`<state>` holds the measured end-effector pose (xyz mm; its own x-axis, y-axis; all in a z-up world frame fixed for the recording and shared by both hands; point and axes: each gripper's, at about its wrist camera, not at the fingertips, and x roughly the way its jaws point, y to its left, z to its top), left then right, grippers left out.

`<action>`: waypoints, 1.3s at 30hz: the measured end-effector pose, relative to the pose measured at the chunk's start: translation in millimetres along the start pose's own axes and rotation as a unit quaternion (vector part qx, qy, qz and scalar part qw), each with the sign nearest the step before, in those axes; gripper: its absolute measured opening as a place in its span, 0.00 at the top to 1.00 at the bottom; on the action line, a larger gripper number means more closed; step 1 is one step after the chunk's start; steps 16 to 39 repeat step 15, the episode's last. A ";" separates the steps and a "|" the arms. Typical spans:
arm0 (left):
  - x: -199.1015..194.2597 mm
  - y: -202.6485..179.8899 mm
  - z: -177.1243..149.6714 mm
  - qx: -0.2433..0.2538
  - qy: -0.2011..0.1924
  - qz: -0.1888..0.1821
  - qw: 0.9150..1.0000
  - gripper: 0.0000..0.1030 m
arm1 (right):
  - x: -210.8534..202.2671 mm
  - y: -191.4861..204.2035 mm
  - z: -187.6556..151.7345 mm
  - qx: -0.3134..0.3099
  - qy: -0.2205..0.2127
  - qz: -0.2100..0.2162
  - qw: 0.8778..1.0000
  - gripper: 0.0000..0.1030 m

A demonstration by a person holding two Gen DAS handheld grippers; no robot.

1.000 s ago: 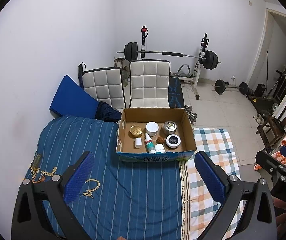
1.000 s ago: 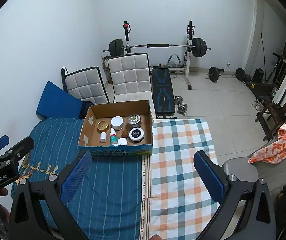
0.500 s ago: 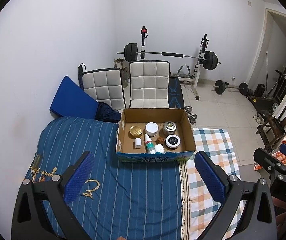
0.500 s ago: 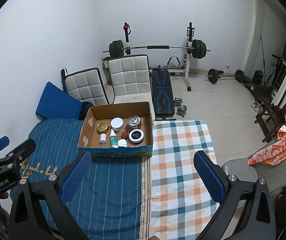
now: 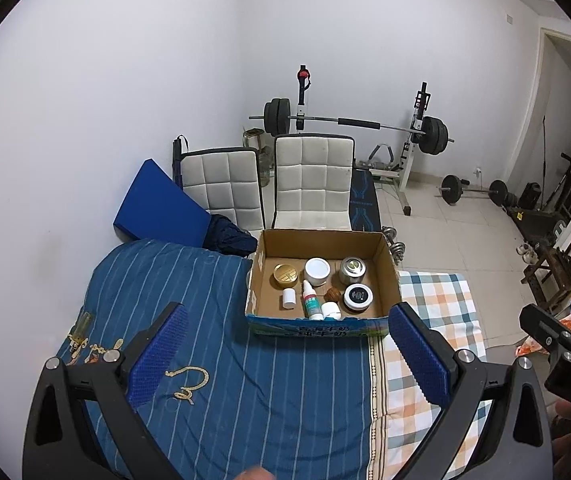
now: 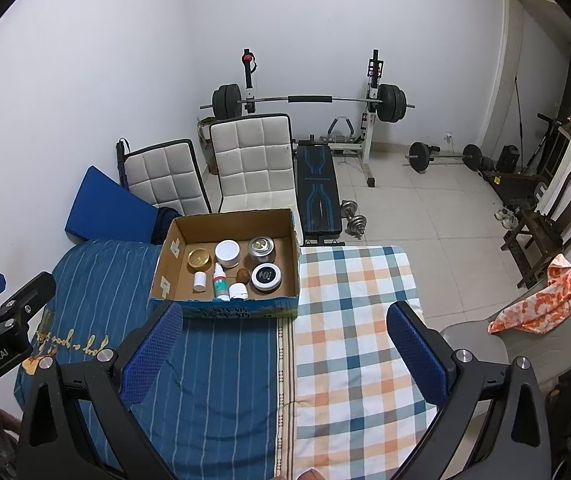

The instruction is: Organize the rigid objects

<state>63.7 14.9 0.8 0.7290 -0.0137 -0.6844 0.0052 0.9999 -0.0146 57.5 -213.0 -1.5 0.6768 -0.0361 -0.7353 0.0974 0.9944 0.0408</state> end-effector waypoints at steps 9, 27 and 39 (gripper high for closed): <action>3.9 -6.8 -4.1 0.021 0.005 0.005 1.000 0.00 | 0.3 -1.7 -1.3 0.001 0.001 0.000 1.000 0.00; 1.6 -5.6 -4.2 0.016 -0.001 -0.006 1.000 0.00 | 0.6 -2.1 -1.6 0.000 0.000 -0.001 1.000 0.00; 1.6 -5.6 -4.2 0.016 -0.001 -0.006 1.000 0.00 | 0.6 -2.1 -1.6 0.000 0.000 -0.001 1.000 0.00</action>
